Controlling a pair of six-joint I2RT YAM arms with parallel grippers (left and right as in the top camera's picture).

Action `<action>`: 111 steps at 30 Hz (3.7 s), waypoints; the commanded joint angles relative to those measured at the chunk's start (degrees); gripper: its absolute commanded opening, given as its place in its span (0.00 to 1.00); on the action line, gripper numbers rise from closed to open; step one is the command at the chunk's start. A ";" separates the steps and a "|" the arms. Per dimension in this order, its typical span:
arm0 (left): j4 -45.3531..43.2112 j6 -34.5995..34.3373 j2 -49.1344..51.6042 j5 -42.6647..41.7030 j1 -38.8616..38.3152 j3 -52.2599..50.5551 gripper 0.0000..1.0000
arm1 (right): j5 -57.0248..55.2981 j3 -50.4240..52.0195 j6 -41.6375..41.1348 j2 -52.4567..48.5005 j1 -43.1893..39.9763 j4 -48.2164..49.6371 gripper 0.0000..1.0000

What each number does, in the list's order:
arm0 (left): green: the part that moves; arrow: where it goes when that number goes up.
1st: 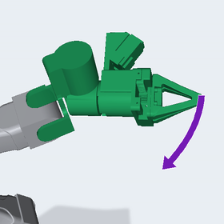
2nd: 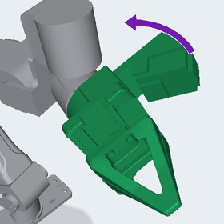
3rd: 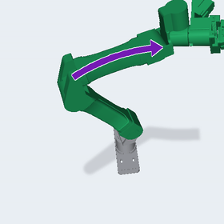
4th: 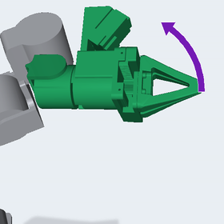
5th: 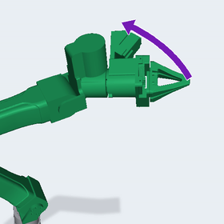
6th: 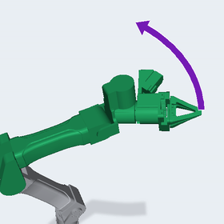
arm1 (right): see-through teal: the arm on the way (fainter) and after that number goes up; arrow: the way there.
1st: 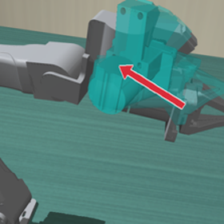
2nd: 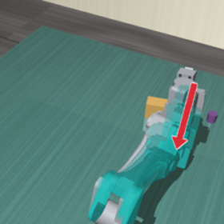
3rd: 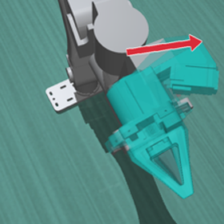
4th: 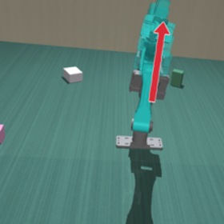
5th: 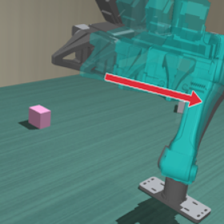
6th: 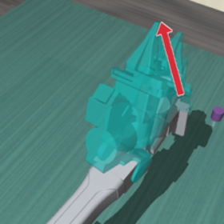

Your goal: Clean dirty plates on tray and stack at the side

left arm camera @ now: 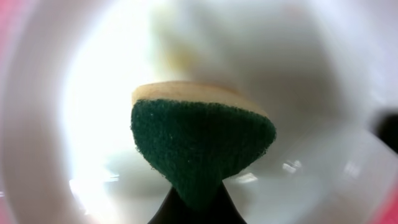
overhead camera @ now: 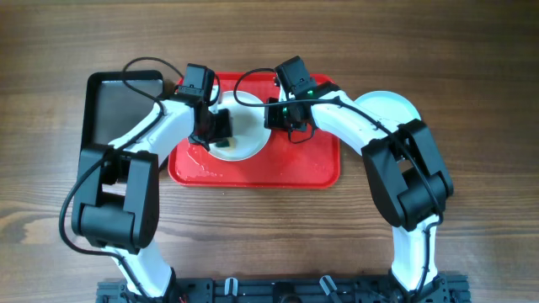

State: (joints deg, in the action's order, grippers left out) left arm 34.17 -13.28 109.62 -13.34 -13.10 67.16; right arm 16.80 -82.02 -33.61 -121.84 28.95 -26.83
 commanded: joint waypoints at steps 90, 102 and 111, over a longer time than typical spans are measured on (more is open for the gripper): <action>6.62 1.53 4.20 -15.74 -2.91 -1.57 0.04 | 19.21 2.91 5.07 -1.53 1.27 1.97 0.04; -6.51 -5.25 5.27 -3.96 -3.37 -1.57 0.04 | 18.99 2.91 5.09 -1.53 1.64 1.51 0.04; -5.01 -8.98 8.85 2.78 4.11 -1.57 0.04 | 18.86 2.91 5.11 -1.53 1.64 1.03 0.04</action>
State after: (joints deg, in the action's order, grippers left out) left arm 26.70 -18.24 112.92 -21.37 -13.65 67.66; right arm 29.82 -78.98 -29.69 -122.43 29.21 -25.36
